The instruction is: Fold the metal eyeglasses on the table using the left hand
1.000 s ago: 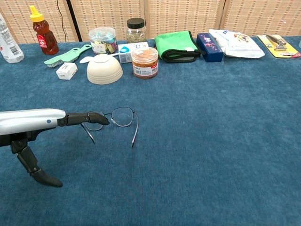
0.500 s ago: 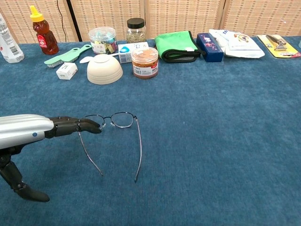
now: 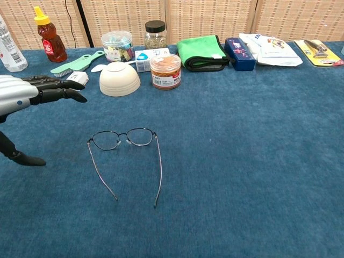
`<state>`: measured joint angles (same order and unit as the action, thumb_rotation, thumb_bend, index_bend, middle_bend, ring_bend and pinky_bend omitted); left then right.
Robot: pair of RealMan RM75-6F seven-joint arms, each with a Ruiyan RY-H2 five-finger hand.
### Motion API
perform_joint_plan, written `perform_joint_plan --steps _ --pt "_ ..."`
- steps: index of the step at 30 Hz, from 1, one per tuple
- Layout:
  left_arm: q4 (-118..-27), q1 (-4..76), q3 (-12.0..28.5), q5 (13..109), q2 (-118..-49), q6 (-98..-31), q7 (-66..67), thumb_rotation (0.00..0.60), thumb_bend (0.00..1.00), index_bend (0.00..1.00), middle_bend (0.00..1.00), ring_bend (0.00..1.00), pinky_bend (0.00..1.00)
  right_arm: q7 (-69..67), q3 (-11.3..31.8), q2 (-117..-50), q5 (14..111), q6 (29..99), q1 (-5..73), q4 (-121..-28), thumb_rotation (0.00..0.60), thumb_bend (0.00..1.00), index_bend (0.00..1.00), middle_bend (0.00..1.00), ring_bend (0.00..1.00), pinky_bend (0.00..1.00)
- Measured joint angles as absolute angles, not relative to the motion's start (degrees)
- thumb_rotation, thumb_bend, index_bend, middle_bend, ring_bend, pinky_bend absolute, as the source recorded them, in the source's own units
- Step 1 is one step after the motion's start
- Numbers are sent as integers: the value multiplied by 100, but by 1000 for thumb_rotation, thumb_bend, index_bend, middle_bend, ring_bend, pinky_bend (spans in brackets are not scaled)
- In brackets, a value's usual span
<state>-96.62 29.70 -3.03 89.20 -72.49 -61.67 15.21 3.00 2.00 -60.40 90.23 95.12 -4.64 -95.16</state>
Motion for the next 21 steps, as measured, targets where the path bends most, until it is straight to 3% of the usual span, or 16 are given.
perform_joint_plan --steps 8,21 --pt "-9546 3214 66 8174 -7578 -5668 1974 470 54 187 0 0 0 309 221 -6032 8924 9482 -484 -9506 600 312 212 89 104 192" --pt "-9439 3588 195 7586 -7932 -5143 2468 469 54 188 0 0 0 227 244 -6044 8806 9471 -530 -9418 600 312 212 89 104 192"
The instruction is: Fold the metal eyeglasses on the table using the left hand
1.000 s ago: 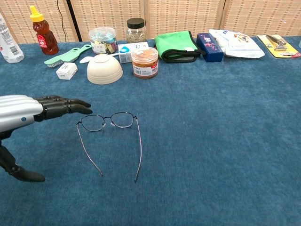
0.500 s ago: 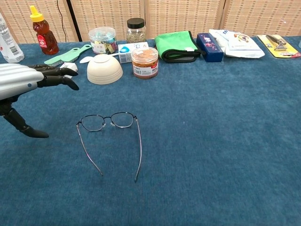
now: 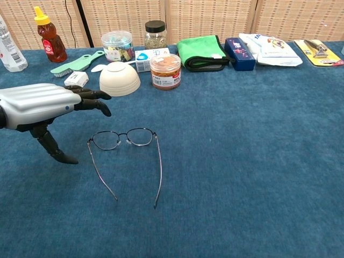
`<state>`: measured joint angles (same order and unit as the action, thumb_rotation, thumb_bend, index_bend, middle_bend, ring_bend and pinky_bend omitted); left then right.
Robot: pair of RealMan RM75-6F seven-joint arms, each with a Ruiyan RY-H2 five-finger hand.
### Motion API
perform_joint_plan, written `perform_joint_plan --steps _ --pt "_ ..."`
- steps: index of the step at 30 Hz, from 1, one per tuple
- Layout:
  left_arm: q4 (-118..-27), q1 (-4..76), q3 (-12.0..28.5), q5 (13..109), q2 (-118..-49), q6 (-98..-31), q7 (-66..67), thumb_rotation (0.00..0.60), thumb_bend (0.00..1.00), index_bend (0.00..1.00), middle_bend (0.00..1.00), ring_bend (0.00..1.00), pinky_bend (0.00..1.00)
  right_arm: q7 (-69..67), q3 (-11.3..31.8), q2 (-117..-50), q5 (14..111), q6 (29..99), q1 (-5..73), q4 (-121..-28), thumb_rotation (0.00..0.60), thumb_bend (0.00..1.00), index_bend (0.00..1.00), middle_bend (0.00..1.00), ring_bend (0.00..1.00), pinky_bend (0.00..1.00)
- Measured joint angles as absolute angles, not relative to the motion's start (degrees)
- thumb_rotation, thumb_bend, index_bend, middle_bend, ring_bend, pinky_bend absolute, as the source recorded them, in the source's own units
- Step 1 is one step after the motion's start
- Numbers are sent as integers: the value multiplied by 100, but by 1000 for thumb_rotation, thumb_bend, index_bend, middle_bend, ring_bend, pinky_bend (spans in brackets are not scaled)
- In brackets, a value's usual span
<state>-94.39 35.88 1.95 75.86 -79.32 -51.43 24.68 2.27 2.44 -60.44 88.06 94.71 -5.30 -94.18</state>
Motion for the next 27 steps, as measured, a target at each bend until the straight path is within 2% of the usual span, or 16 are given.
perform_joint_plan --steps 7,9,14,16,22,27 --pt "-9396 3687 198 7447 -8101 -5069 2652 448 69 215 0 0 0 178 250 -6060 8773 9450 -538 -9375 600 311 213 89 104 192" --pt "-9365 3725 200 7384 -8167 -5035 2737 440 119 216 0 0 0 162 248 -6065 8762 9443 -542 -9365 600 311 213 89 104 195" --pt "-9281 3844 212 7135 -8337 -4891 2925 426 320 240 0 0 0 113 242 -6068 8717 9443 -575 -9343 600 311 216 89 104 199" --pt "-9260 3892 218 7054 -8389 -4846 3000 426 361 254 0 0 0 103 238 -6066 8709 9450 -588 -9338 600 311 217 89 104 199" --pt "-9227 4020 216 6869 -8514 -4762 3229 424 377 279 0 0 0 79 219 -6058 8703 9454 -619 -9335 600 311 220 89 104 201" --pt "-9250 4111 175 6747 -8586 -4774 3399 427 392 348 0 0 0 81 217 -6040 8711 9460 -631 -9352 600 311 223 89 104 202"
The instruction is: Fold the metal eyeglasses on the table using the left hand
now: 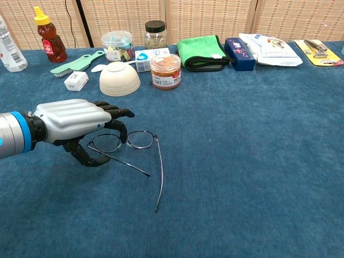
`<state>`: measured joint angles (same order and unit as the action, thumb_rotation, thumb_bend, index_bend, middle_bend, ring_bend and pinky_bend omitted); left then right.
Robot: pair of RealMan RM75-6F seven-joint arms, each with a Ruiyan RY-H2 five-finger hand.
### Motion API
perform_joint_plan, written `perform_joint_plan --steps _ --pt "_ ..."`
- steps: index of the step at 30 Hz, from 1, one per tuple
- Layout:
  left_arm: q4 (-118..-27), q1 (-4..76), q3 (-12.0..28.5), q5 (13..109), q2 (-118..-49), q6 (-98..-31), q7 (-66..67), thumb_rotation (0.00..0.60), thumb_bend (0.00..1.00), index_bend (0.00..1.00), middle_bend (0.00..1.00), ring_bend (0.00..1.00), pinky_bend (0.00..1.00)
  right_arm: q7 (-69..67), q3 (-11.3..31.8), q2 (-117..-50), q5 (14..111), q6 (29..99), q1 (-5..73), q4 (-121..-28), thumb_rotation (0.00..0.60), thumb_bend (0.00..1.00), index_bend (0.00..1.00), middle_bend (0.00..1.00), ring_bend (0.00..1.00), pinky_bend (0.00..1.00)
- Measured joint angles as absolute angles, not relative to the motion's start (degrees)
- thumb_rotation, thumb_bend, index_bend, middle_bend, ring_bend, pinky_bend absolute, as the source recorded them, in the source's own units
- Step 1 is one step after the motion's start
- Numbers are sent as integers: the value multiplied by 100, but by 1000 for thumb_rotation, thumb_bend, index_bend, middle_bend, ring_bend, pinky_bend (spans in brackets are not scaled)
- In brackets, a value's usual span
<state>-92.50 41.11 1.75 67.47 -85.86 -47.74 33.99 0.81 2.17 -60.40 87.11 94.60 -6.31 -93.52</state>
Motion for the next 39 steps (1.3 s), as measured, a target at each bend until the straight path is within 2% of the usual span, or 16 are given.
perform_joint_plan --steps 8,13,18,23,27,39 --pt "-9344 4127 23 6791 -8527 -4895 3492 428 395 474 0 0 0 62 211 -6030 8703 9451 -651 -9366 600 311 226 89 104 205" --pt "-9358 4092 -32 6870 -8474 -5058 3526 432 396 507 0 0 0 48 209 -6028 8718 9460 -660 -9370 600 311 226 89 104 208" --pt "-9329 4066 -32 6851 -8455 -5148 3476 434 395 461 0 0 0 30 217 -6030 8728 9465 -660 -9375 600 311 226 89 104 209" --pt "-9333 4052 -64 6938 -8462 -5234 3459 444 393 326 0 0 0 31 216 -6039 8750 9481 -667 -9375 600 311 226 89 104 210" --pt "-9337 4066 -64 6924 -8475 -5223 3440 441 392 271 0 0 0 20 219 -6033 8745 9506 -686 -9373 600 311 226 89 104 210" --pt "-9623 4018 -194 7131 -8374 -5319 3409 434 392 251 0 0 0 -44 226 -6042 8766 9561 -722 -9333 600 310 226 89 104 210"
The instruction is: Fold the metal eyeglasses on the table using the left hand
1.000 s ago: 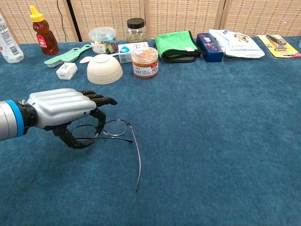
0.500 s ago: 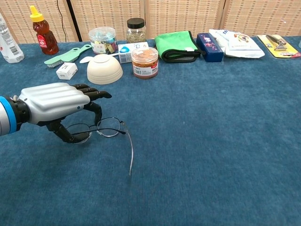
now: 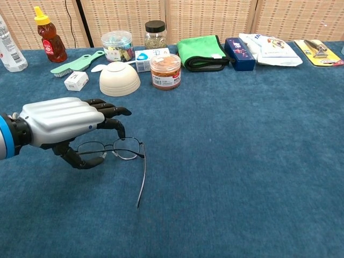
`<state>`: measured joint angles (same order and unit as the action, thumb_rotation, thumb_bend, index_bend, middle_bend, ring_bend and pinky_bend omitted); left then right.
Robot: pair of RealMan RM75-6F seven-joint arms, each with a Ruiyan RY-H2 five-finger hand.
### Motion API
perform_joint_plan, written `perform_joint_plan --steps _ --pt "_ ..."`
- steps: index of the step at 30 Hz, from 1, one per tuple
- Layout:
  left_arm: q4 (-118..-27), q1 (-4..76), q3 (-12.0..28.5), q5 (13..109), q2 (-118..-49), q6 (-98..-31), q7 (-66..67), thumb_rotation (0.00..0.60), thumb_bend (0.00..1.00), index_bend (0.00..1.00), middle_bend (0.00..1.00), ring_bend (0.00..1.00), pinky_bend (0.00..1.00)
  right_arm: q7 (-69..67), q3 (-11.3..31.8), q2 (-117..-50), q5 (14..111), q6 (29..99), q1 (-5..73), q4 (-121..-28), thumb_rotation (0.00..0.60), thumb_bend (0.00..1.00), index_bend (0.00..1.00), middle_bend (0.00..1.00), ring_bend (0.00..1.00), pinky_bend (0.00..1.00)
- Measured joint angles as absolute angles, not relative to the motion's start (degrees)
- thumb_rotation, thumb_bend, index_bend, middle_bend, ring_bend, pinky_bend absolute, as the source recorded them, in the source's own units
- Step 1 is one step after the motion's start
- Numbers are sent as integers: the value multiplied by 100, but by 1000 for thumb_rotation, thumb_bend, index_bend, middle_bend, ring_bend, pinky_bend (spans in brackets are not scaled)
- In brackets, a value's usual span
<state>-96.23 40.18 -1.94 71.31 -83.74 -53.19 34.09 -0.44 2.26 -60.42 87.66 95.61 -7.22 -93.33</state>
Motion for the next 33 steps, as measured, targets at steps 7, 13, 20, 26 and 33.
perform_joint_plan --steps 7,13,20,26,33 --pt "-9757 4016 -269 7236 -8345 -5322 3458 433 392 251 0 0 0 -100 222 -6077 8752 9576 -748 -9285 600 311 226 89 104 210" --pt "-9861 3983 -313 7325 -8313 -5412 3534 435 392 195 0 0 0 -131 227 -6083 8763 9590 -755 -9263 600 311 226 89 104 210" --pt "-9975 3917 -359 7350 -8175 -5540 3692 419 390 0 0 0 0 -143 227 -6088 8805 9593 -746 -9259 600 311 226 89 104 210" --pt "-10103 3833 -476 7265 -7909 -5621 3918 410 388 0 0 0 0 -140 228 -6087 8831 9625 -755 -9271 600 311 226 89 104 210" --pt "-10103 3658 -693 7162 -7692 -5737 4178 410 388 0 0 0 0 -158 219 -6099 8902 9564 -700 -9259 600 311 226 89 104 210"
